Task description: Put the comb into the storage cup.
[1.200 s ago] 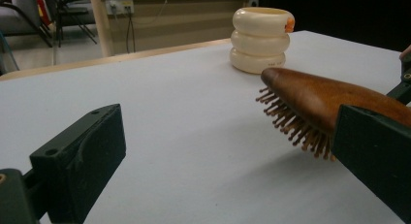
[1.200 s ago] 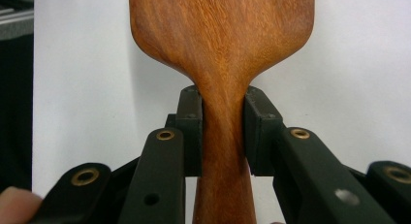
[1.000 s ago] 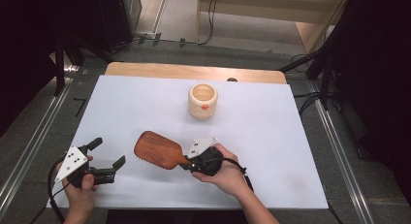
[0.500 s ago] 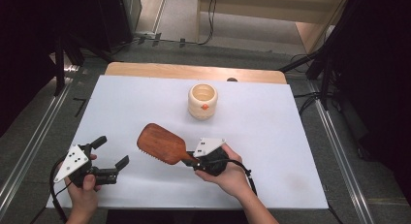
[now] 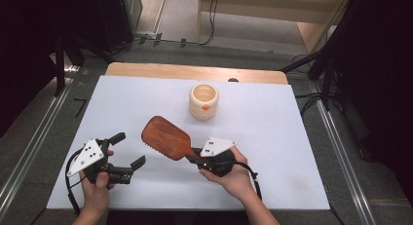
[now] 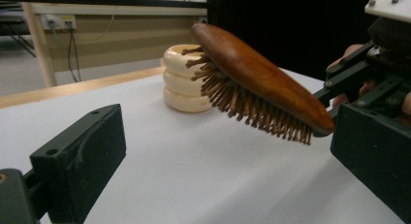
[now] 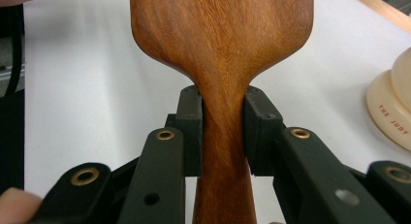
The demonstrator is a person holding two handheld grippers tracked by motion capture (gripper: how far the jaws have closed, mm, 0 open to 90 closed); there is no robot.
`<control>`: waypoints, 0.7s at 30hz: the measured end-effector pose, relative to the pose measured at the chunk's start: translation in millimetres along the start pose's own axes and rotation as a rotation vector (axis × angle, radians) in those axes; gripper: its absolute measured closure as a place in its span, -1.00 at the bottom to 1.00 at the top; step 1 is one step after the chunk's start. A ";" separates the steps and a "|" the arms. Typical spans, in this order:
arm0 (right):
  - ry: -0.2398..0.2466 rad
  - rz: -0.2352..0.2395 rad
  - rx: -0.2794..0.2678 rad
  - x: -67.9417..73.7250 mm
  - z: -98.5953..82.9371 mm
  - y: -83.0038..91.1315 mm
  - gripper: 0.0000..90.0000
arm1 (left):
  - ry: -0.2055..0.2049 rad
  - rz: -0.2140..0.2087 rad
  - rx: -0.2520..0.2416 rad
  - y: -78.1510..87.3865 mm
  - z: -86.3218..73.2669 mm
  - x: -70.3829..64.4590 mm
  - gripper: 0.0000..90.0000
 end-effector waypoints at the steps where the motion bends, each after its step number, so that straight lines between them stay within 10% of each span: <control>1: 0.004 -0.002 -0.006 -0.4 -0.1 0.6 0.57 | 0.002 -0.007 -0.005 -1.7 2.5 -1.9 -1.00; 21: 0.006 -0.086 -0.113 0.6 -2.5 15.0 0.57 | 0.075 -0.050 -0.009 -41.1 31.5 -33.7 -1.00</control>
Point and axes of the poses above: each handheld gripper's, and its own axes: y roughly backward along the jaws, z roughly out of its top, x roughly to its left, the point moved 1 cm from there along -y, roughly forward along the jaws, and after that the axes turned 6 degrees about z, right-handed, at the moved point
